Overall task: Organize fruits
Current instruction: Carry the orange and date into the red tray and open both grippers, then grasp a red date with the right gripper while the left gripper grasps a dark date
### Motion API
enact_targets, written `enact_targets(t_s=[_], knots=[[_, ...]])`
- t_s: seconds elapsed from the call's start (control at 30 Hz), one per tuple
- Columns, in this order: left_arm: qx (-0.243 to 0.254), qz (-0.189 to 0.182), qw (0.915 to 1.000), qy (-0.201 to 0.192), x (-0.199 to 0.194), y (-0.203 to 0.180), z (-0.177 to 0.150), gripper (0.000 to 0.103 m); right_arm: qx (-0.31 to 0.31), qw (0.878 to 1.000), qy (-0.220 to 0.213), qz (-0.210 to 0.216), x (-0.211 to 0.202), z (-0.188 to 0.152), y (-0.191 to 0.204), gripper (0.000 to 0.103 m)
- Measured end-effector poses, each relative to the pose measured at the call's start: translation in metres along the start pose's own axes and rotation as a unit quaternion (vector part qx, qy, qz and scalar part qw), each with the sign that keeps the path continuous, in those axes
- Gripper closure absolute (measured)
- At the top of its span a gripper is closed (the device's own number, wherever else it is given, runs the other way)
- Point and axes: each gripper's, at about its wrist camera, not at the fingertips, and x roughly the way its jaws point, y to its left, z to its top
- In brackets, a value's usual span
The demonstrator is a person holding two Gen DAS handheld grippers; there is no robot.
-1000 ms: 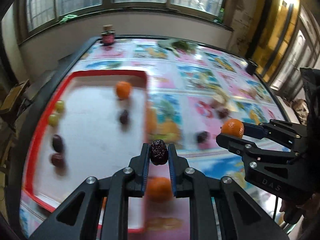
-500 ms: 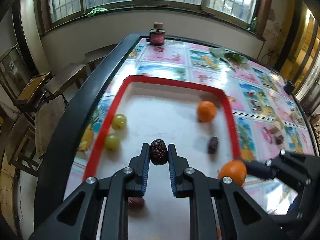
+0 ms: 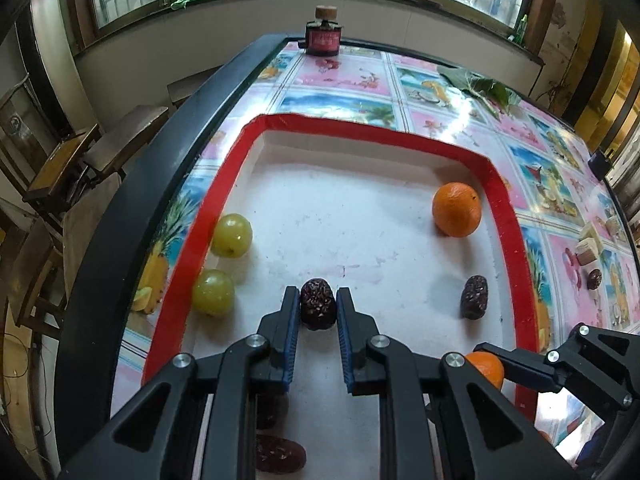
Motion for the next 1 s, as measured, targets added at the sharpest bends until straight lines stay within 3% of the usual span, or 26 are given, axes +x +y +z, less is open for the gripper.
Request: enact_targets(t_s=[0.07,0.2,0.53,0.67,1.0], knots=[[-0.001,-0.001,1.0,0.001,0.0,0.0,0.0,0.082,0.0,1.0,0.002,-0.001,0.001,-0.001,0.0,0.065],[0.0,0.012,0.9999,0.006,0.0,-0.001,0.001,0.059,-0.006,1.0,0.006,-0.008,0.003,0.0,0.002,0.064],[-0.007,0.048,0.9988,-0.004,-0.015,0.003,-0.004,0.033,-0.007,1.0,0.007,-0.023,-0.008,-0.003,0.007,0.063],[-0.008,0.065,0.9977,-0.015,-0.026,0.001,-0.009,0.029,-0.009,1.0,-0.004,-0.03,-0.021,-0.005,0.009,0.056],[-0.014,0.069,0.997,-0.033,-0.056,-0.024,-0.026,0.027,-0.006,0.999,-0.021,-0.03,-0.068,-0.039,-0.002,0.055]])
